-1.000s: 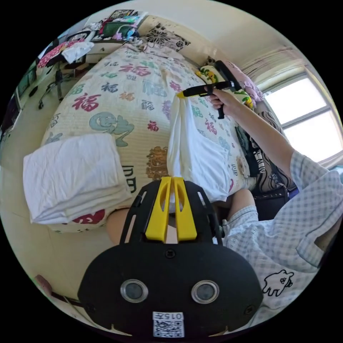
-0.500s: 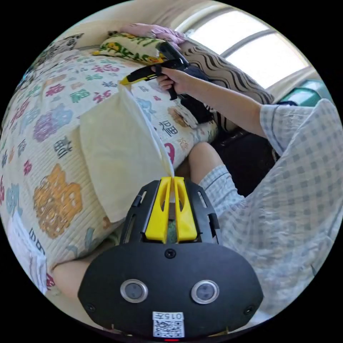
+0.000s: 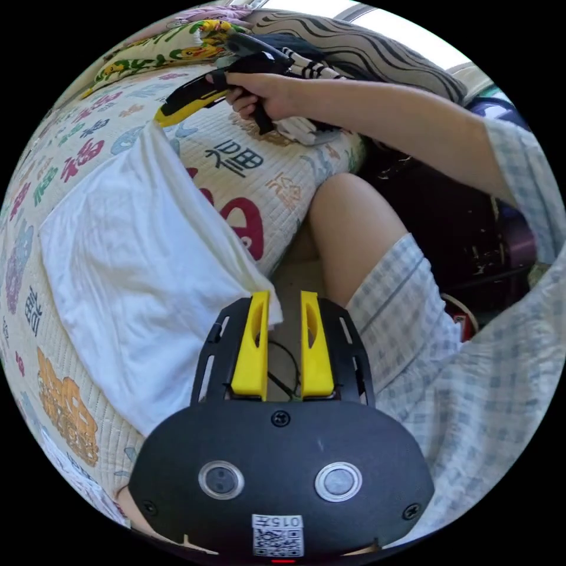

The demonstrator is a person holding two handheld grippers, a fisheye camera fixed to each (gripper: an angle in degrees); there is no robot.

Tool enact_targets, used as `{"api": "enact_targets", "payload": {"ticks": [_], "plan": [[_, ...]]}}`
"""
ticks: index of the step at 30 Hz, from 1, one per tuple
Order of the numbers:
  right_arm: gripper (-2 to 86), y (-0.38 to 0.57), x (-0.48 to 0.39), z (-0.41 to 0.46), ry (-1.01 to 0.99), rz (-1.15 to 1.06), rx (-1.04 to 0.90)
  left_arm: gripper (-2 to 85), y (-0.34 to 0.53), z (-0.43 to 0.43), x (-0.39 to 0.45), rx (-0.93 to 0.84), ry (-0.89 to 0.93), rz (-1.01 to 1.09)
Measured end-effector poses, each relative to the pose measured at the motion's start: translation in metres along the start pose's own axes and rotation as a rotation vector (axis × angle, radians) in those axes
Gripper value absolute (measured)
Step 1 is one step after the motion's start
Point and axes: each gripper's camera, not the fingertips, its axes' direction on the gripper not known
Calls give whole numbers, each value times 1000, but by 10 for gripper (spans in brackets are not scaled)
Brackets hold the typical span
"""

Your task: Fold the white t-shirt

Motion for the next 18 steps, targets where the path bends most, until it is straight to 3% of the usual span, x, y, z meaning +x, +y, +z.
{"api": "enact_targets", "payload": {"ticks": [2, 6, 10, 12, 15, 18], "plan": [[83, 12, -10, -16, 89, -11, 33, 69, 4, -24, 0, 58, 43, 10], [77, 29, -34, -33, 206, -53, 95, 60, 27, -83, -36, 209, -39, -131], [48, 35, -57, -26, 138, -128, 135, 51, 45, -78, -83, 109, -187, -258], [32, 31, -59, -5, 88, -142, 21, 43, 56, -61, -106, 38, -179, -298], [0, 36, -49, 29, 238, -63, -148, 36, 63, -60, -119, 12, -132, -310], [0, 53, -46, 7, 180, 2, -56, 47, 66, -89, -127, 30, -152, -276]]}}
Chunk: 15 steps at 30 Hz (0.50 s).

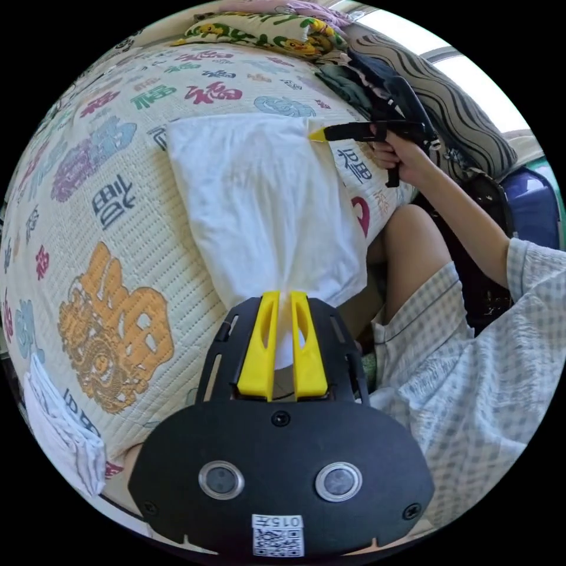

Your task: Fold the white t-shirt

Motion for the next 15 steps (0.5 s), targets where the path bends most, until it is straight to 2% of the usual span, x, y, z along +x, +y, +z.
{"api": "enact_targets", "payload": {"ticks": [2, 6, 8, 15], "plan": [[15, 23, 12, -29, -43, 62, 117, 56, -2, -25, -22, 103, 50, 1], [84, 49, 48, -46, -199, 184, 183, 91, -27, -46, -111, 274, 225, -132], [103, 54, 68, -37, -329, 226, 180, 106, -43, -38, -147, 303, 316, -180], [85, 41, 79, -8, -380, 199, 134, 137, -97, 12, -213, 243, 472, -209]]}}
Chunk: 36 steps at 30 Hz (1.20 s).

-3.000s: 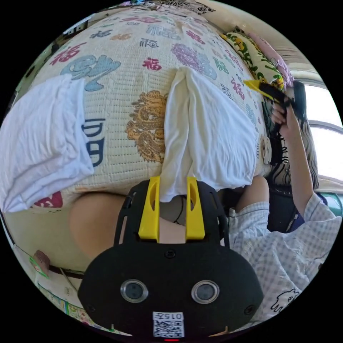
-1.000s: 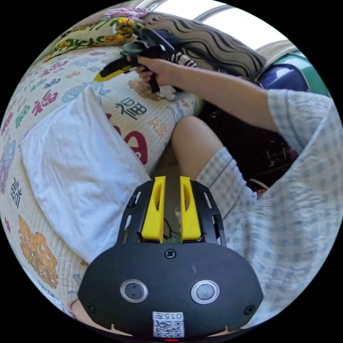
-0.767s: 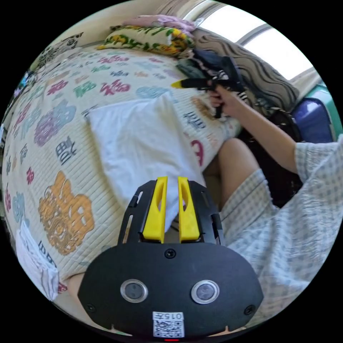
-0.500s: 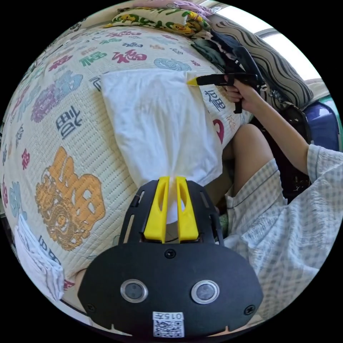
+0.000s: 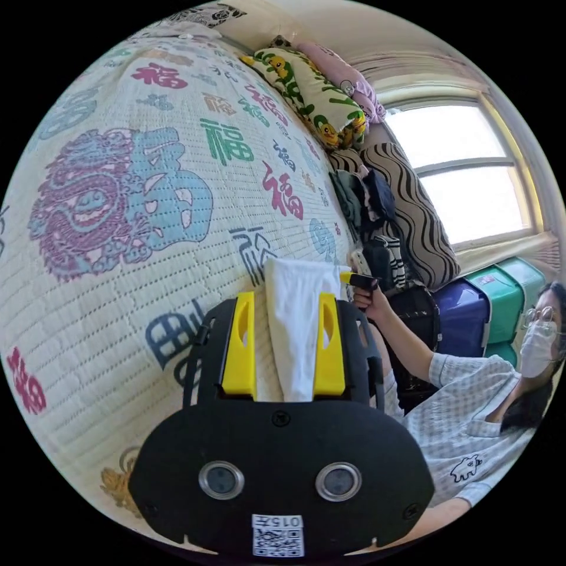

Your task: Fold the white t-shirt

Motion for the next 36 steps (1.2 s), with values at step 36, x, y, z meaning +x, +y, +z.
{"api": "enact_targets", "payload": {"ticks": [36], "plan": [[35, 211, -161, 36, 211, -593, -267, -4, 217, -37, 98, 50, 96, 399]]}}
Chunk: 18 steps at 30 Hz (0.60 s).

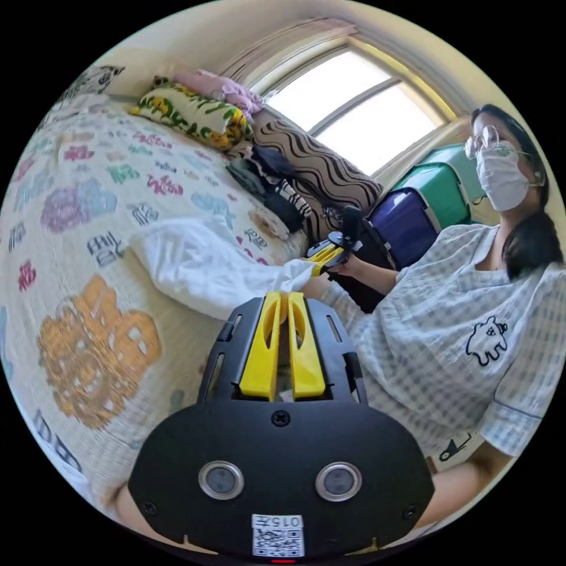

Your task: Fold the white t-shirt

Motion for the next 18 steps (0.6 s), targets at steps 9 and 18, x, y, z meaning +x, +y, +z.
{"api": "enact_targets", "payload": {"ticks": [9, 18], "plan": [[27, -38, 95, -10, -236, 303, 116, -3, -105, 1, -74, 81, -20, -129], [41, -99, 245, 33, -318, 566, 34, 10, -171, 57, -212, -109, -71, -464]]}}
